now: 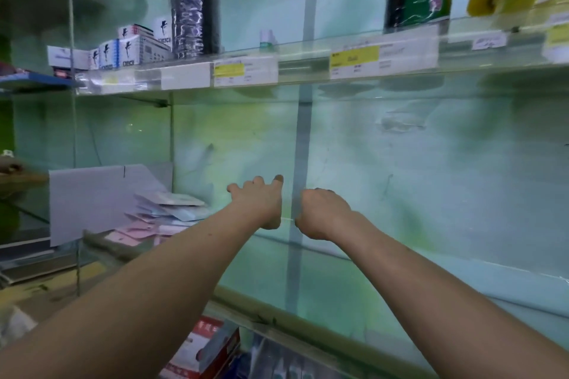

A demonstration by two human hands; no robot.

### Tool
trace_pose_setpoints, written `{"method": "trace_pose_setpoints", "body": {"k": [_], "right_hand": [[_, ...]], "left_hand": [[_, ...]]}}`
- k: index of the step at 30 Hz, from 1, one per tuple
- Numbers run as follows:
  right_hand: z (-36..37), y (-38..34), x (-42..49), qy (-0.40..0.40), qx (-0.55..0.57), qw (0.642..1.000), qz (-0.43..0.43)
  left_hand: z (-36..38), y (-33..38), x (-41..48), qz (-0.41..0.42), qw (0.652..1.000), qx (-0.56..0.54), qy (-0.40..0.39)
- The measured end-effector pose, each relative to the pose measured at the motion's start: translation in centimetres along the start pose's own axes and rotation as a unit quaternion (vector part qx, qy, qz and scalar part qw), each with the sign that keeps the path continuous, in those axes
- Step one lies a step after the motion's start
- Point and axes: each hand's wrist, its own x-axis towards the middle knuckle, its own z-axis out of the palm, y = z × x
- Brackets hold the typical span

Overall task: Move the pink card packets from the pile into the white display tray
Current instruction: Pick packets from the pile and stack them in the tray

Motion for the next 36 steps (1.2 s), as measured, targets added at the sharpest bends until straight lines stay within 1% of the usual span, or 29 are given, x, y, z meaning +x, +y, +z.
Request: {"method": "trace_pose_setpoints", "body": {"k": [7, 10, 13, 17, 25, 31, 36], "right_hand": [[1.6, -6.6, 3.3, 0.000, -0.004, 1.000, 0.019], [2.2, -9.2, 4.6, -0.006, 0.001, 0.999, 0.040], [2.8, -11.3, 5.4, -0.006, 0.007, 0.999, 0.049], [3.5, -13.2, 6.2, -0.007, 0.017, 0.999, 0.050], [4.5, -16.5, 8.5, -0.021, 0.020, 0.999, 0.027], [5.1, -18.1, 9.8, -0.043, 0.015, 0.999, 0.011], [6.0, -19.4, 10.8, -0.052, 0.025, 0.998, -0.004]], "left_hand": [[1.1, -7.8, 2.9, 0.022, 0.999, -0.023, -0.024], [1.6, -10.9, 3.8, 0.041, 0.998, -0.032, -0.029], [1.8, -13.6, 4.6, 0.062, 0.997, -0.039, -0.027], [1.9, -16.8, 6.2, 0.071, 0.995, -0.053, -0.035], [2.5, -21.6, 8.6, 0.084, 0.988, -0.106, -0.074], [4.6, -23.9, 9.6, 0.092, 0.983, -0.075, -0.138], [5.7, -24.0, 9.4, 0.115, 0.979, -0.106, -0.130]]}}
